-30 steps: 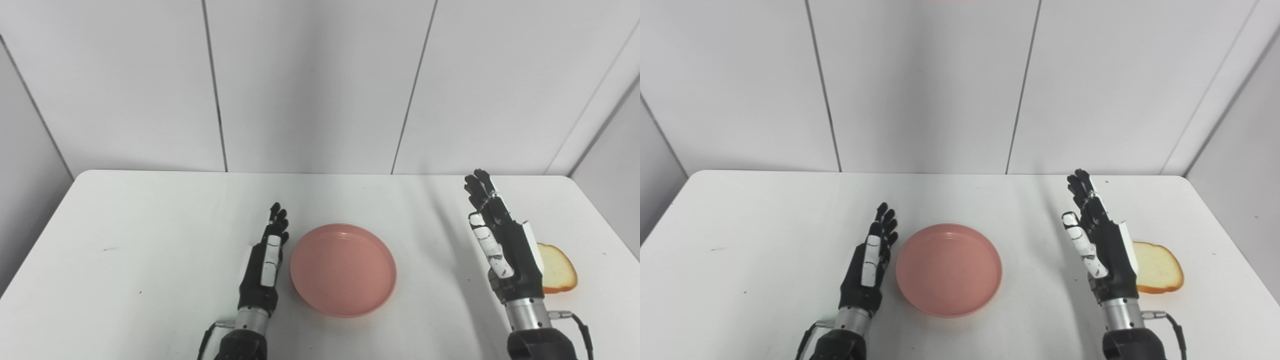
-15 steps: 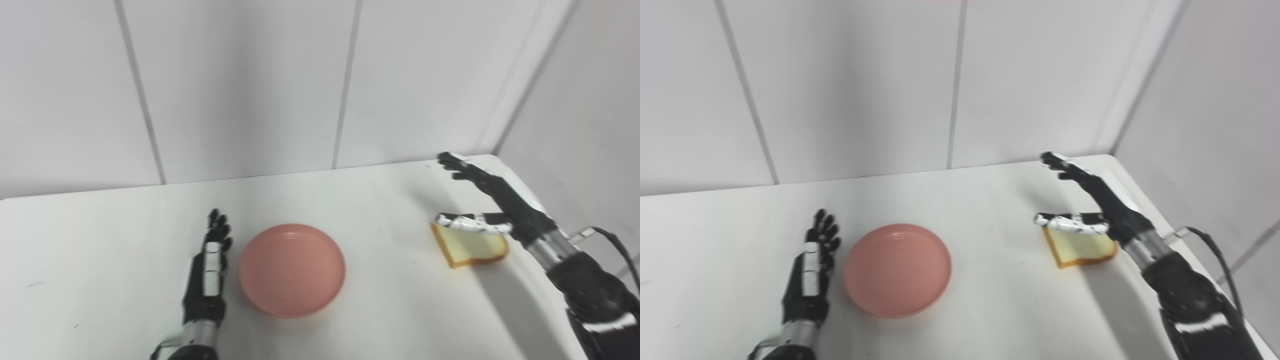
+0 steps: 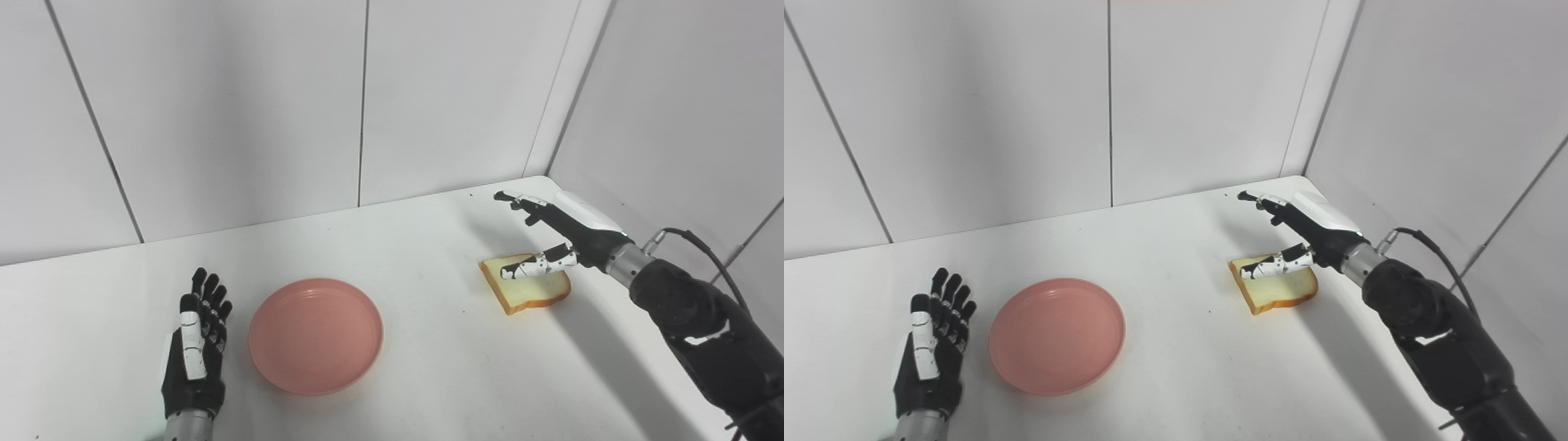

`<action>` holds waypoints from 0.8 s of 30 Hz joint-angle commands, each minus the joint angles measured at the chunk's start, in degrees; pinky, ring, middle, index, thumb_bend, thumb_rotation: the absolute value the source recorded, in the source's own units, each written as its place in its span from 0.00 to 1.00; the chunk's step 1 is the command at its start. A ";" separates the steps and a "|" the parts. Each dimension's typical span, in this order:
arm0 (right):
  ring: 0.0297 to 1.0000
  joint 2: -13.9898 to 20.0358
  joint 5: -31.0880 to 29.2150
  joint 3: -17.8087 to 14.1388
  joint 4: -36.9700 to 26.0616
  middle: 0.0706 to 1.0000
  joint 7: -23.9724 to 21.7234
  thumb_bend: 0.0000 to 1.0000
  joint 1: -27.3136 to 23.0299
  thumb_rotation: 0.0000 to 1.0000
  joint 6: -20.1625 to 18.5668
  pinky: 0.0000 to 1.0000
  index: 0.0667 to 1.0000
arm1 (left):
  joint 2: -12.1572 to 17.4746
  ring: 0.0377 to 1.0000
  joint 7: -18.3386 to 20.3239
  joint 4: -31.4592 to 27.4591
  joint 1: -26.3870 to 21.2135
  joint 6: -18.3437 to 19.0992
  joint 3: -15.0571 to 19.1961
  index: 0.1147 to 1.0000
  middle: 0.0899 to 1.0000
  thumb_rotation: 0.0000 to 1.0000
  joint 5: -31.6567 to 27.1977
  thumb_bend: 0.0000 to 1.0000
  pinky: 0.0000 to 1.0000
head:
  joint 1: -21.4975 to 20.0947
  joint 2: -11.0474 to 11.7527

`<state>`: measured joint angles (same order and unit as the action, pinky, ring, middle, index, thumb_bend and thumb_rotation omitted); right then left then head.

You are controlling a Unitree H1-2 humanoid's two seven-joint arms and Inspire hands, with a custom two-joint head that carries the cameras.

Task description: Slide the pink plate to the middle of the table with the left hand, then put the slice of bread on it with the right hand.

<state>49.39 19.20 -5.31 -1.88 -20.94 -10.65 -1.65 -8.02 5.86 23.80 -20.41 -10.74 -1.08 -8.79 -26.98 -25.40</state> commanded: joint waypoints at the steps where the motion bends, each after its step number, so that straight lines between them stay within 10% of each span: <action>1: 0.89 3.48 1.60 0.11 -0.09 0.92 -0.59 1.00 -2.64 0.37 -0.71 0.78 0.92 | 1.62 1.00 0.80 2.66 1.53 -1.22 0.67 1.00 1.00 1.00 -0.07 0.75 1.00 | -0.09 0.02; 24: 0.95 8.05 18.15 14.74 9.56 0.96 -5.62 1.00 -14.17 0.46 6.39 0.96 0.99 | 1.76 0.99 0.55 2.98 2.14 -2.48 0.65 1.00 1.00 1.00 0.36 0.73 1.00 | -1.29 0.45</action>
<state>54.40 36.67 9.93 8.00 -26.73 -21.62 2.57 -7.56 6.41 24.93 -20.90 -12.19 -1.03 -8.78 -28.30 -24.87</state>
